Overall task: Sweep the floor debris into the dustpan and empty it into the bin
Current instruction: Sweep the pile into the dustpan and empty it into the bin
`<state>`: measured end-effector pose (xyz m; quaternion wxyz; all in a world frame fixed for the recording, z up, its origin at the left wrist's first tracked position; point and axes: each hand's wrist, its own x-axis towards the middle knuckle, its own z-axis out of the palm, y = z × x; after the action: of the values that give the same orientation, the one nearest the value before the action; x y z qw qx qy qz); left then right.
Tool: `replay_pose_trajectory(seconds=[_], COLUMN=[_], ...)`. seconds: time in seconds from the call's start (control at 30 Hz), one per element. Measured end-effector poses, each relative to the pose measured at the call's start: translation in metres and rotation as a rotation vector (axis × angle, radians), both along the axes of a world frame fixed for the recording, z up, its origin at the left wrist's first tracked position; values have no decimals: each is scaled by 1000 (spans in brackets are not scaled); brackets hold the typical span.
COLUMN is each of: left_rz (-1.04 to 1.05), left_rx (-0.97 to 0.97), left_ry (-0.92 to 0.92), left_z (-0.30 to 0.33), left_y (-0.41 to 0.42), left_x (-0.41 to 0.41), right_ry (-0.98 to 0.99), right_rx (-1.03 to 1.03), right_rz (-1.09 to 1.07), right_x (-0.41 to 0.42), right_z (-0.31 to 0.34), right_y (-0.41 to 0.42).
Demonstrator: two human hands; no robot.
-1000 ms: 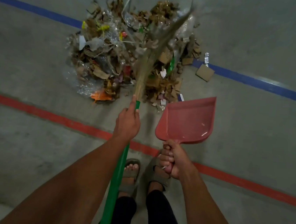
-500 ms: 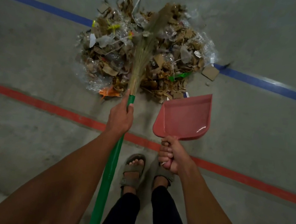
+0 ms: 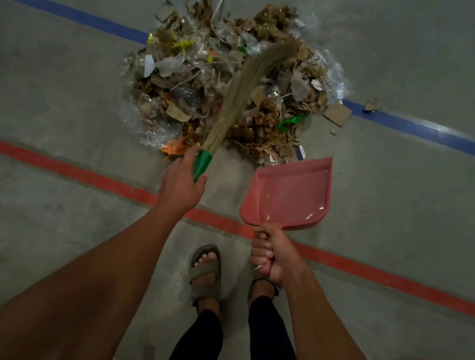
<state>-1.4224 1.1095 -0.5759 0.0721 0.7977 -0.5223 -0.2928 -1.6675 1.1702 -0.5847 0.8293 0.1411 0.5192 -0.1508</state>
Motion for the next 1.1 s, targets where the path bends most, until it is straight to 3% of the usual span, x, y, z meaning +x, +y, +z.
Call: replay_pose_trajectory(seconds=[0.23, 0.5, 0.83, 0.97, 1.1], left_rz=[59, -69, -145, -172, -183], left_rx=[-55, -105, -146, -179, -209], left_ry=[199, 175, 188, 166, 171], left_z=[-22, -83, -139, -164, -190], left_y=[-18, -28, -24, -44, -72], left_x=[11, 13, 4, 6, 9], right_ry=[-199, -491, -392, -469, -385], right_rx=[15, 79, 151, 119, 45], right_rz=[-114, -253, -235, -218, -119], right_x=[12, 33, 22, 17, 24], right_z=[-30, -109, -165, -198, -224], right_y=[0, 29, 35, 5, -60])
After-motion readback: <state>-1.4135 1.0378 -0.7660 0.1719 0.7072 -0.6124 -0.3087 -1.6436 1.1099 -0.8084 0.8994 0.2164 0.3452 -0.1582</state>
